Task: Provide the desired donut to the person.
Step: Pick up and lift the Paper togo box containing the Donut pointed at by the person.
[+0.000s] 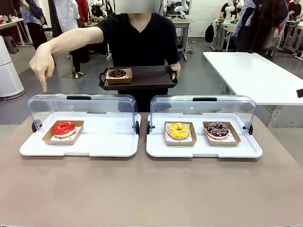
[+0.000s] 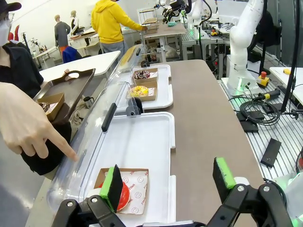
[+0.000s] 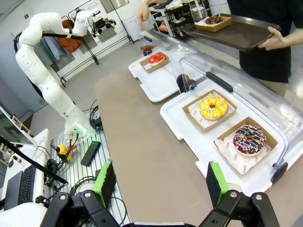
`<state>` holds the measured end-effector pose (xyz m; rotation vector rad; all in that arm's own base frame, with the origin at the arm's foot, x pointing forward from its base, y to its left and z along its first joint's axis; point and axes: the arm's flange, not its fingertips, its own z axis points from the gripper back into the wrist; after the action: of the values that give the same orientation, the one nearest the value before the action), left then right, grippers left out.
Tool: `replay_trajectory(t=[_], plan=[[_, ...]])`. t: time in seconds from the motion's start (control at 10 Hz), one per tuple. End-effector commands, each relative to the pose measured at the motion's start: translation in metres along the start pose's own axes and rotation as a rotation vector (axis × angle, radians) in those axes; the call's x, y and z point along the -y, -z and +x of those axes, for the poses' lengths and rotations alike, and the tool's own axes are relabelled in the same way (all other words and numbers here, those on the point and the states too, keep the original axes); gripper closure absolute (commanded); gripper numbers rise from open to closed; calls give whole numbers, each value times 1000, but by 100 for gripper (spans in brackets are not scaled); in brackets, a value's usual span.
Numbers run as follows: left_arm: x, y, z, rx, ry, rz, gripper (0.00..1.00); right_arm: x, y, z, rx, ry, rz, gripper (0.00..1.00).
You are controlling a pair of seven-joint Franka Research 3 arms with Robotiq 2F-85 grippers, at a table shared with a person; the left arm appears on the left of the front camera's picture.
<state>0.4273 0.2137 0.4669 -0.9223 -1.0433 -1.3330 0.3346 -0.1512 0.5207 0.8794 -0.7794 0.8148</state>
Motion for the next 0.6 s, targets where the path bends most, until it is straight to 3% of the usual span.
replay_trajectory(t=[0.0,0.3,0.5], plan=[[0,0,0,-7,3,11,0,2,1,1,23,-12,9,0],[0,0,0,0,0,0,0,2,1,1,23,-12,9,0],[3,31,31,-203,83,-16,0,2,1,1,23,-12,9,0]])
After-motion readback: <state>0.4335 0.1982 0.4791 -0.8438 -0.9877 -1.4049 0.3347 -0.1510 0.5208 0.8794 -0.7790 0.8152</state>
